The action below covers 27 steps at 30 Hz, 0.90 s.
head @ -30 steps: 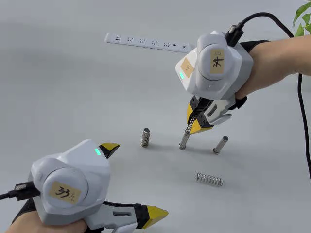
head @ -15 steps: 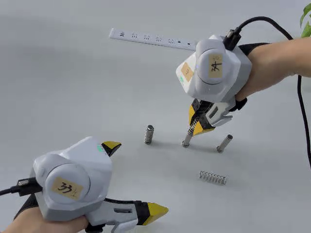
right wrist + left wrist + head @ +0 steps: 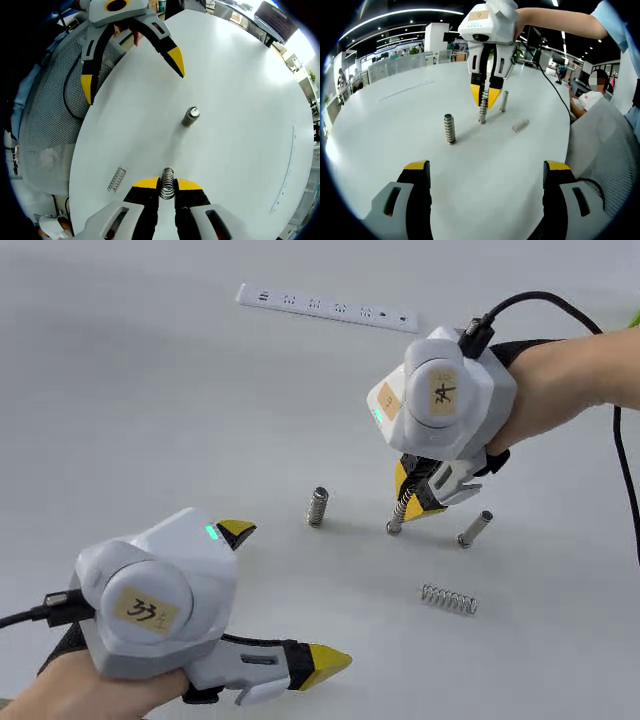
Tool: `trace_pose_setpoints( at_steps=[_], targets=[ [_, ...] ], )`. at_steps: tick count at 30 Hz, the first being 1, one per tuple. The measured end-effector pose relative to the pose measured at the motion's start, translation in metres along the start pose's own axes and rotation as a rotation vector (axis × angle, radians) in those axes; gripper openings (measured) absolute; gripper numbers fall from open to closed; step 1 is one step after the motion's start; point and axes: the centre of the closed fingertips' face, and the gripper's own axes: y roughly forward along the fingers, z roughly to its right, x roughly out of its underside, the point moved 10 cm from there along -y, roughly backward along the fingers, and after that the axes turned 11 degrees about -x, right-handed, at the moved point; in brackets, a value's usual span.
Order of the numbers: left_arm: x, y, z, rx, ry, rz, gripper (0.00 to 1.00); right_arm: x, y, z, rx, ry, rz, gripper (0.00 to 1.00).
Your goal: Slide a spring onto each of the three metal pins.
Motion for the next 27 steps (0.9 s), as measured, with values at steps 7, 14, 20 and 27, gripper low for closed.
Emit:
trace_pose_setpoints(
  at_steps=[7, 14, 20, 27],
  targets=[
    [0.001, -0.001, 0.000, -0.002, -0.006, 0.001, 0.92, -0.002, 0.006, 0.001, -0.009, -0.001, -0.002, 0.08],
    [0.003, -0.001, 0.000, -0.002, -0.010, -0.004, 0.91, -0.003, 0.010, 0.000, -0.009, -0.005, -0.002, 0.08],
    [0.003, -0.001, 0.000, -0.001, -0.015, -0.006, 0.91, -0.001, 0.013, 0.001, -0.012, -0.002, -0.002, 0.08],
    [0.004, 0.000, 0.000, -0.003, -0.018, -0.006, 0.91, -0.001, 0.017, 0.003, -0.010, -0.008, 0.000, 0.08]
  ],
)
